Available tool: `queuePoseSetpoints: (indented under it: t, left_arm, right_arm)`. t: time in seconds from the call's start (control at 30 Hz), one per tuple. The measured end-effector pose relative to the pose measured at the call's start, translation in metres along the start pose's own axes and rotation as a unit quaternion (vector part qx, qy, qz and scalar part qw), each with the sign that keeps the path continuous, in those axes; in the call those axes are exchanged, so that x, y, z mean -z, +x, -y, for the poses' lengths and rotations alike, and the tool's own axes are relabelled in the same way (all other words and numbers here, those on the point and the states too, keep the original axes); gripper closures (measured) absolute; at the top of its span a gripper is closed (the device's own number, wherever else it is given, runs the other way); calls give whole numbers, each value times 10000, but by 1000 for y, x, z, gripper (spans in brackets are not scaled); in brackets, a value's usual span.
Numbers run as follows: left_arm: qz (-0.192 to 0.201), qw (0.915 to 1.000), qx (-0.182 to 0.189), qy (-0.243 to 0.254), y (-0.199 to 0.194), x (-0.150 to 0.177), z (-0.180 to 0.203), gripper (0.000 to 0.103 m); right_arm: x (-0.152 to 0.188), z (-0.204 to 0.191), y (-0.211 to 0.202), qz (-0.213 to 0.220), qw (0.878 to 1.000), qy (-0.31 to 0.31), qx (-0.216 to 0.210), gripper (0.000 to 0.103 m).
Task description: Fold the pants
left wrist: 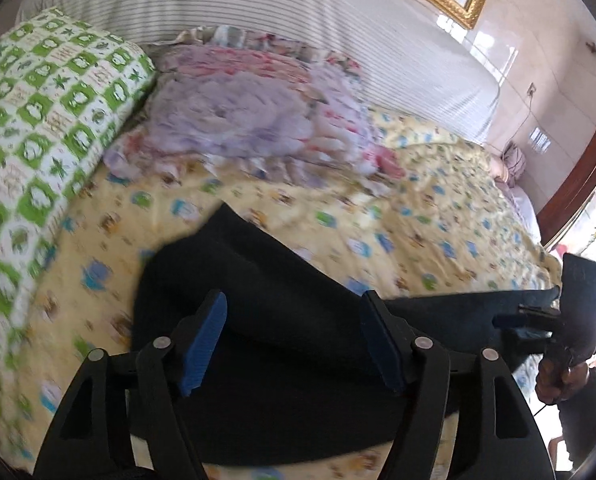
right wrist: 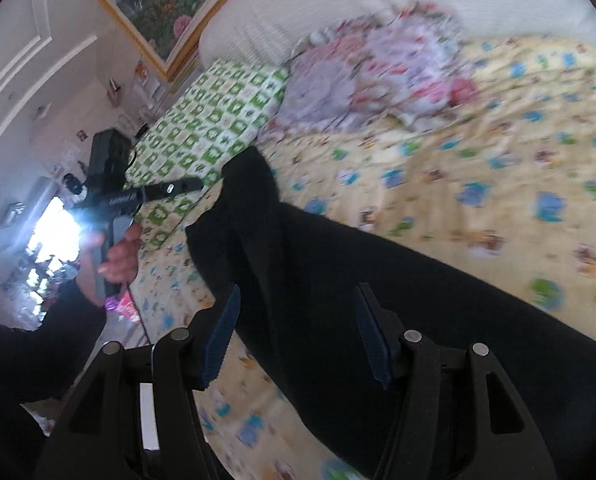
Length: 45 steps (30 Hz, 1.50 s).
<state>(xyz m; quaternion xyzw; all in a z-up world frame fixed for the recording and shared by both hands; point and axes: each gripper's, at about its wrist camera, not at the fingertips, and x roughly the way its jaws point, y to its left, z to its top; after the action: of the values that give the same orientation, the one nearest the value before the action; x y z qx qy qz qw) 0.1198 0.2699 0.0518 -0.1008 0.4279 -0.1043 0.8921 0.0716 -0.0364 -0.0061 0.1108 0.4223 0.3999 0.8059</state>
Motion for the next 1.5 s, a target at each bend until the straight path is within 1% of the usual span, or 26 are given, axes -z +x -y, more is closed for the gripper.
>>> queuePoseSetpoints:
  t: [0.07,0.13,0.27,0.33,0.37,0.5,0.57,0.6,0.63,0.67,0.7,0.73,0.77,0.8,0.83,0.9,1.0,1.07,1.2,1.27,1.33,1.4,1.5]
  left_arm:
    - [-97,9999,47,-51,4,-11,-16,32]
    - [-165,9998,135,-20,13,-24,-29,32]
    - [-483,9987,71,120,41,-45,-44,32]
    - [-700,9972,142,201,56,-54,-50,32]
    - [-794,9965,95,243,64,-58,-53,32]
    - [-1179,9922,99,395,91,-61,-58,32]
    - [-1299,9903,174,465,98,-58,-58,32]
    - [-1289,9900,160,542,98,-56,-56,39]
    - [-1263,9898,166,642,97,-54,-53,49]
    - [-1176,9901,101,755,94,-51,-50,51]
    - [-1107,9905,57,811,91,-50,-47,60]
    - [-1036,9909,46,858,86,-49,-46,79]
    - [-946,9919,64,846,79,-48,-46,89]
    - [-881,9927,76,825,73,-48,-47,92]
    - [-752,9938,107,816,64,-48,-48,96]
    - [-570,9949,182,813,48,-46,-46,98]
    - [-422,9945,248,931,28,-39,-39,99]
    - [-306,9941,217,1015,16,-31,-34,100]
    - [-99,9952,262,937,-5,-13,-32,101]
    - [-44,9960,257,858,-13,-3,-35,101]
    - [18,9969,241,747,-19,8,-40,101]
    - [71,9982,228,557,-22,20,-47,101]
    - [68,9994,261,206,-23,39,-62,101]
  right_arm:
    - [-6,-4,17,-105,9998,51,-145,43]
    - [-11,-7,30,-202,9996,19,-191,43]
    - [-23,-9,65,-494,9985,40,-213,43]
    - [-26,-6,78,-633,9977,63,-218,42]
    - [-27,-5,84,-702,9973,80,-222,42]
    - [-32,-3,102,-902,9954,104,-296,42]
    - [-34,-5,108,-955,9947,89,-366,42]
    - [-34,-6,110,-977,9945,80,-378,42]
    - [-35,-8,112,-993,9943,67,-392,42]
    - [-35,-10,114,-1002,9941,42,-416,43]
    - [-34,-12,116,-1022,9938,-1,-434,47]
    - [-33,-15,118,-1051,9935,-58,-423,55]
    - [-33,-17,120,-1074,9934,-114,-396,77]
    - [-32,-19,123,-1097,9933,-158,-317,92]
    - [-32,-19,125,-1094,9936,-182,-228,94]
    - [-33,-21,123,-998,9947,-228,-115,96]
    - [-39,-26,115,-746,9969,-266,-31,96]
    - [-44,-31,108,-568,9978,-335,45,96]
    - [-46,-58,96,-309,9954,-861,286,96]
    - [-39,-74,95,-294,9911,-1236,388,96]
    - [-26,-91,97,-351,9834,-1702,515,96]
    - [-11,-105,101,-412,9756,-2070,602,96]
    - [11,-114,111,-607,9655,-2434,692,96]
